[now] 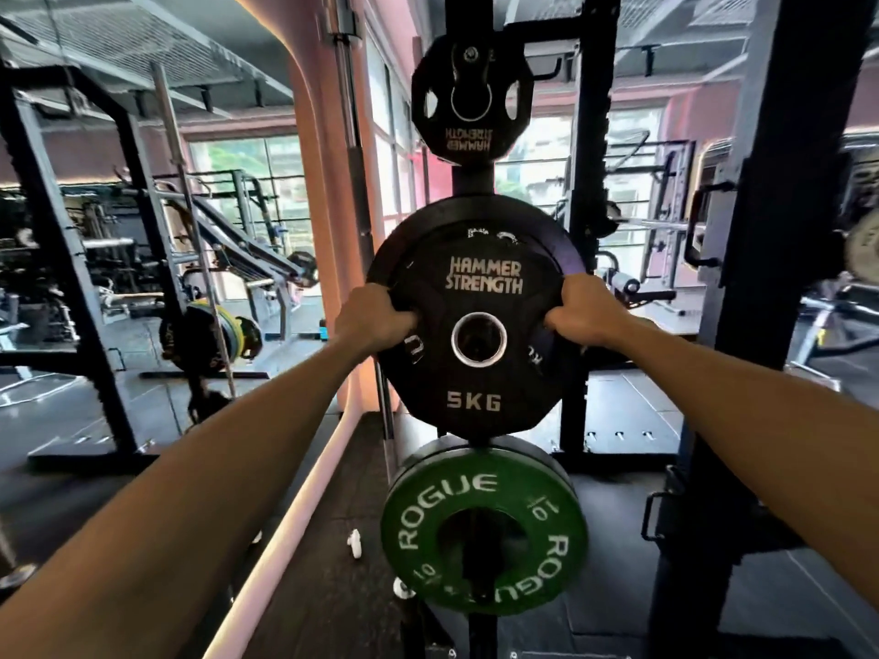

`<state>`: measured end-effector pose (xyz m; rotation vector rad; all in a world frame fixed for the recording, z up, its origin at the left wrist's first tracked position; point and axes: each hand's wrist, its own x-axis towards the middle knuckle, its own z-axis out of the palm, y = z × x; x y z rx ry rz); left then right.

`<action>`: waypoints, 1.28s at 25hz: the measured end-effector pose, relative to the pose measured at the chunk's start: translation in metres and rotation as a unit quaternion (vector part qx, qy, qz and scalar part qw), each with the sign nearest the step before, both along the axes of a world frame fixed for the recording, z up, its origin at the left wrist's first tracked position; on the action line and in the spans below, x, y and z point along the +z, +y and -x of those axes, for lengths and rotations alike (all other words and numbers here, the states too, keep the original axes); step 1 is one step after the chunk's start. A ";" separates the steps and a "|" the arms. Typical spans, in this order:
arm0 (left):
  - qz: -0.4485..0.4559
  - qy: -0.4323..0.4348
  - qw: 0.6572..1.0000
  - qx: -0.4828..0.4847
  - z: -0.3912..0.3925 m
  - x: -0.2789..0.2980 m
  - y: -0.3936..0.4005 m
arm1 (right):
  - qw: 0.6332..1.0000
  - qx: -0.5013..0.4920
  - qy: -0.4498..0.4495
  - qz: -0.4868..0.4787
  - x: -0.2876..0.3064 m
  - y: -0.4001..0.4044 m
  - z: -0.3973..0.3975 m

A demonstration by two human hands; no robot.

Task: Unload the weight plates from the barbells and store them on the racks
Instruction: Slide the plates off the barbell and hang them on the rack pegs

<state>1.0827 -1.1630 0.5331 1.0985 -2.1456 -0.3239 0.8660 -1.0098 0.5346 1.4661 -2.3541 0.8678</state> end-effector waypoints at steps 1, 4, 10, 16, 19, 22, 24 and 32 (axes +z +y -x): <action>-0.005 -0.001 1.000 -0.005 0.004 -0.005 -0.006 | 1.000 -0.008 0.001 -0.012 -0.003 -0.003 0.001; -0.016 0.006 1.000 -0.017 0.015 -0.015 -0.022 | 0.999 -0.025 -0.016 -0.028 -0.009 -0.014 0.006; -0.031 -0.017 0.999 -0.016 0.041 -0.037 -0.062 | 0.997 -0.035 -0.048 -0.050 -0.029 -0.049 0.030; -0.022 0.001 0.999 -0.038 0.069 -0.049 -0.097 | 0.998 -0.043 -0.030 -0.043 -0.042 -0.088 0.061; -0.009 0.006 0.999 -0.033 0.082 -0.050 -0.106 | 0.996 -0.043 -0.057 -0.049 -0.040 -0.106 0.076; 0.000 -0.011 1.000 -0.013 0.098 -0.053 -0.121 | 0.994 -0.060 -0.044 -0.077 -0.043 -0.124 0.090; 0.019 -0.036 0.999 0.015 0.111 -0.058 -0.133 | 0.989 -0.098 -0.022 -0.106 -0.043 -0.135 0.098; 0.049 -0.082 0.994 0.056 0.143 -0.055 -0.168 | 0.976 -0.153 -0.044 -0.146 -0.039 -0.181 0.122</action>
